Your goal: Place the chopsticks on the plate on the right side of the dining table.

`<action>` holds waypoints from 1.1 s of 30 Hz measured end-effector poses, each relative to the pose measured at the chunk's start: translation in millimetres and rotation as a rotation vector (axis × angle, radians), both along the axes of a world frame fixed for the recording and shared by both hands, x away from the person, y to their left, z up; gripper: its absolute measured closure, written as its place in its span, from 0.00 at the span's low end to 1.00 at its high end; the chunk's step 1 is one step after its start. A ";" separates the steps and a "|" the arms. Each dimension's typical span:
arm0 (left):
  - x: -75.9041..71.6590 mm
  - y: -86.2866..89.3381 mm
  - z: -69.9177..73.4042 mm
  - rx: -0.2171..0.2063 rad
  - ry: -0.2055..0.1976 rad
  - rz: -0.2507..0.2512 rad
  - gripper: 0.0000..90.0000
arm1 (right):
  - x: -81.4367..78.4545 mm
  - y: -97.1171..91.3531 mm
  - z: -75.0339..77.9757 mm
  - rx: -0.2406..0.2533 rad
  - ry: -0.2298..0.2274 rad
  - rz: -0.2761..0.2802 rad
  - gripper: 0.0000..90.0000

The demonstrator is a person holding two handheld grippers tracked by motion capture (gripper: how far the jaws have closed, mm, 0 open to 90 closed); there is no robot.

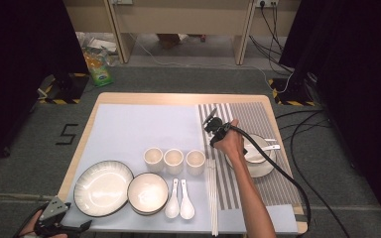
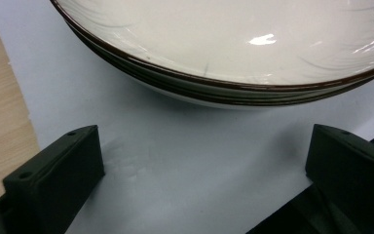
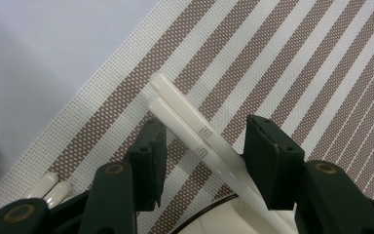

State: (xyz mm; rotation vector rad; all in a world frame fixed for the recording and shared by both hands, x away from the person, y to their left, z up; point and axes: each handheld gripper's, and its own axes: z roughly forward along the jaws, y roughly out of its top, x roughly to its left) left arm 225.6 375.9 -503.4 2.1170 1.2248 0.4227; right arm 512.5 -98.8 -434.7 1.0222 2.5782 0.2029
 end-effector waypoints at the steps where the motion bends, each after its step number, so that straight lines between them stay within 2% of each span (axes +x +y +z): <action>1: 0.0 -0.1 0.0 0.000 0.000 0.001 0.00 | -0.8 0.7 0.0 0.000 0.000 -0.004 0.56; 14: 0.0 -0.2 0.0 0.000 0.000 0.000 0.00 | -6.8 -0.8 3.2 -0.015 0.008 0.006 0.53; 18: 0.1 -0.4 -0.4 0.000 -0.004 0.003 0.00 | -9.6 -0.2 7.5 0.010 0.009 0.009 0.50; 23: 0.1 -0.3 -0.3 0.000 -0.004 0.002 0.00 | -14.6 0.4 11.0 0.004 0.012 0.034 0.47; 24: 0.1 -0.4 -0.3 0.000 -0.004 0.003 0.00 | -15.7 0.9 11.3 0.019 0.019 0.039 0.47; 27: 0.1 -0.2 0.1 0.001 0.001 0.000 0.00 | -17.1 2.0 16.4 0.071 0.000 0.029 0.46; 33: 0.0 -0.3 0.0 0.001 0.000 0.001 0.00 | -11.5 3.0 21.9 0.205 -0.058 -0.065 0.46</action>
